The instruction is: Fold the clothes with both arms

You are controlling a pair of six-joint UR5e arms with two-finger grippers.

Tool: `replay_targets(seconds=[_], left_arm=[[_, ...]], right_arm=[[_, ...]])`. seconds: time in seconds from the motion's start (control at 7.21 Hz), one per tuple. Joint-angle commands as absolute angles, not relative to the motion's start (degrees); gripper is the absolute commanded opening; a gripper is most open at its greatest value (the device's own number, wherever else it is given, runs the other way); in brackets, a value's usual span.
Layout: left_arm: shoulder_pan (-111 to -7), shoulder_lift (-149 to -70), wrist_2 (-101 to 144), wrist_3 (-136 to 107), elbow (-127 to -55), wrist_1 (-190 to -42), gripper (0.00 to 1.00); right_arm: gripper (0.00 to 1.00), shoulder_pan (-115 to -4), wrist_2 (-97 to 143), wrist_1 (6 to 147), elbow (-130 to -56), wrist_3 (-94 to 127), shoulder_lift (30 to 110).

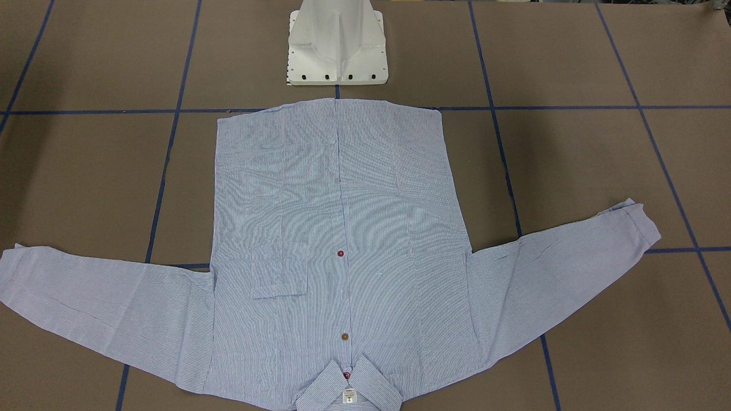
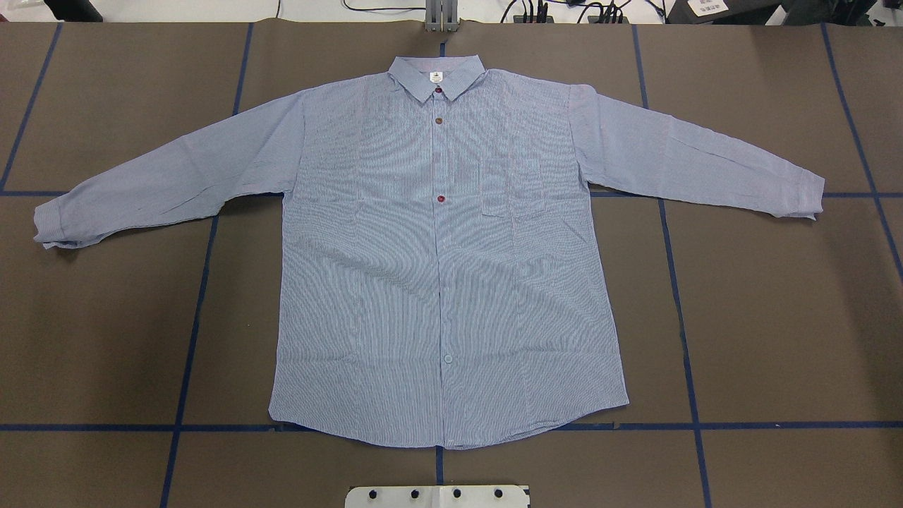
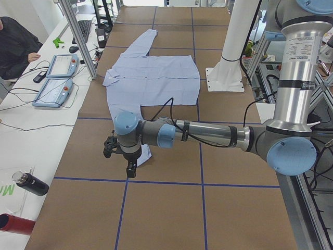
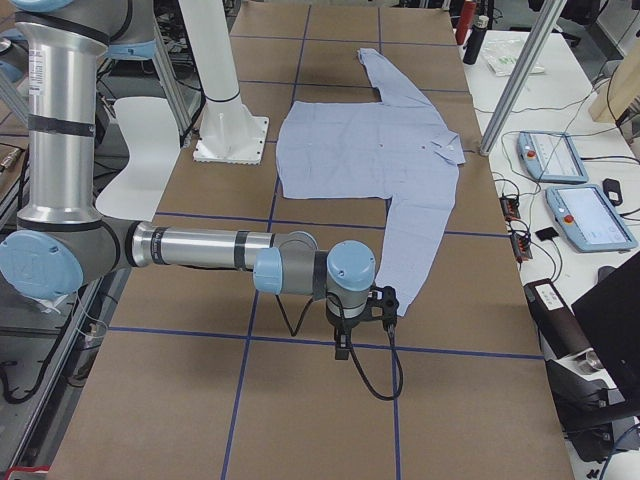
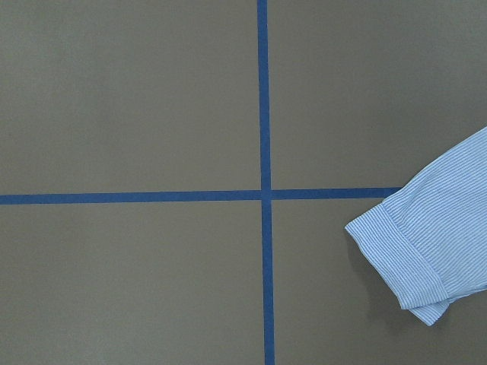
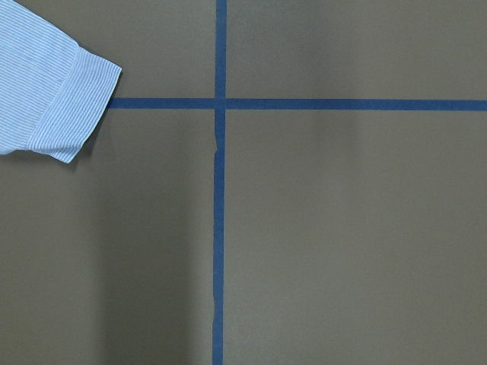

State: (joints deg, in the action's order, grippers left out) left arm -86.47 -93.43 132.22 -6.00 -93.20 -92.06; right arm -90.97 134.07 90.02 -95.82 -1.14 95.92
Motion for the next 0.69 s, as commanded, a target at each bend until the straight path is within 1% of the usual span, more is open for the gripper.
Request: replay_targets(seconds=[0.0,0.28,0.42,0.55], left_arm=[[-86.40,-94.91,132.01,-6.06,-96.58,-92.02,1.00],[-86.40,-96.50,134.71,-6.15,-99.22,-92.28,1.00],[-85.27,-97.20,134.91,-6.41,-97.49,-98.03,1.00],[-84.99,-95.90,135.78,-6.76,-95.73,-104.61,1.00]], right_arm=[[1.00,-90.79,134.65,85.38,-95.89,-1.06,94.67],[1.00,-88.53,134.65,83.51,-94.84,-1.23,94.40],[1.00,-88.07,136.30,79.41,-92.57,-1.14,94.31],[1.00,-85.72,137.10,73.36,-88.20,-1.06,93.26]])
